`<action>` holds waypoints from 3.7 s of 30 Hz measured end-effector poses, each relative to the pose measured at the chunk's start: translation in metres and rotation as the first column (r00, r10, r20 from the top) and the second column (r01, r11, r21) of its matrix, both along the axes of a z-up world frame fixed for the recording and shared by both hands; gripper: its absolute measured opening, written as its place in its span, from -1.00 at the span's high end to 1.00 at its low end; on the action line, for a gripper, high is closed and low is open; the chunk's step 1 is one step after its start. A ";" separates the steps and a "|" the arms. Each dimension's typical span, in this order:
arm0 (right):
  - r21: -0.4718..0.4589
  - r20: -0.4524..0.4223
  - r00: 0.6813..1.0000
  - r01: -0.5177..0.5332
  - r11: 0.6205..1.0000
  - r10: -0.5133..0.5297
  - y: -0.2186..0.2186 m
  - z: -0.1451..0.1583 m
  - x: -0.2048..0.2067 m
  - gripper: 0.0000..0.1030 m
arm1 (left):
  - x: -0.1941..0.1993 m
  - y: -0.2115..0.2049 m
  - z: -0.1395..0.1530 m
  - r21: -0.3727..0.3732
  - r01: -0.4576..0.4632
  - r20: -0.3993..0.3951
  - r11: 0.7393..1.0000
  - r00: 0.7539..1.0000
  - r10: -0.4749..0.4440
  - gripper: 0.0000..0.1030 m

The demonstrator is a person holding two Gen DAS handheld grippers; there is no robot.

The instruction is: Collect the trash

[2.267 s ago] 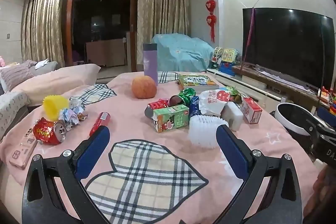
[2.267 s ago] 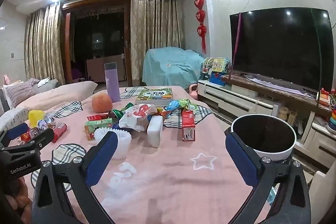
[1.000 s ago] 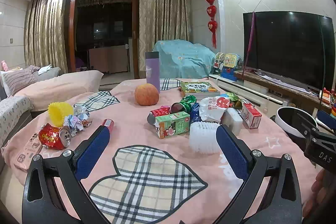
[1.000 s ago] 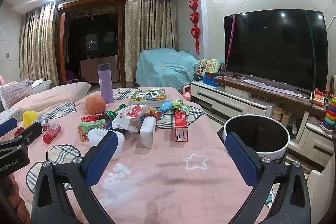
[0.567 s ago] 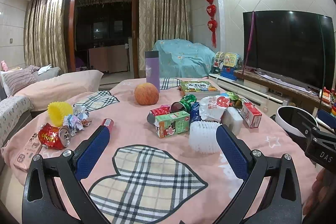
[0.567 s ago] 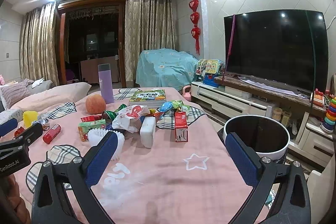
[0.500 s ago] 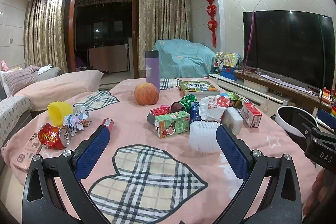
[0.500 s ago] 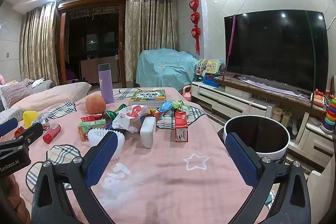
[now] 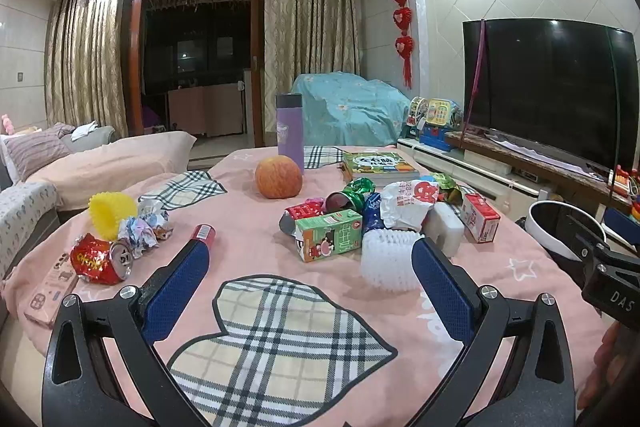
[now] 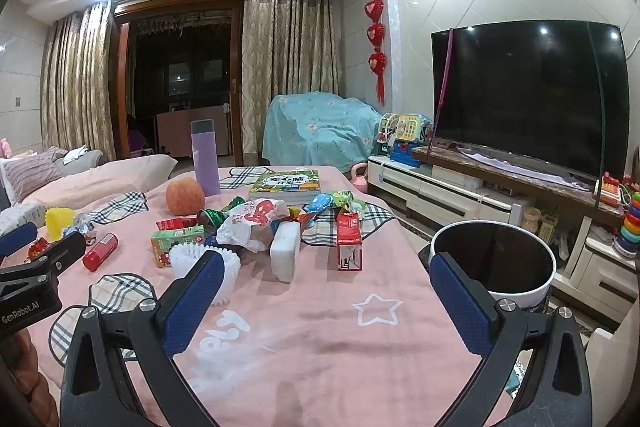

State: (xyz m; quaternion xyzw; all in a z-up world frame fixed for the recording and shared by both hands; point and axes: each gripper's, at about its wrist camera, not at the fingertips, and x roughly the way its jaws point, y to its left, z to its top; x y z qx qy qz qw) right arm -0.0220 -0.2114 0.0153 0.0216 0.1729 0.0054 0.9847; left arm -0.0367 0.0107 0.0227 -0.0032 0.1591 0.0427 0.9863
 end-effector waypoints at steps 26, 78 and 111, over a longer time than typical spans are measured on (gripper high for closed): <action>0.100 -0.107 0.991 -0.065 0.993 0.076 -0.010 -0.015 0.033 -1.00 | 0.051 0.002 -0.021 -0.015 0.088 -0.157 0.996 0.984 -0.089 -1.00; 0.356 -0.390 0.880 -0.129 0.925 0.272 -0.051 -0.059 0.114 0.47 | 0.118 -0.065 -0.039 -0.215 0.482 -0.346 0.849 0.776 -0.528 0.63; 0.323 -0.359 0.933 0.151 0.934 -0.026 -0.230 -0.037 0.066 0.47 | 0.147 -0.268 0.000 -0.143 0.667 -0.370 0.732 0.650 -0.664 0.63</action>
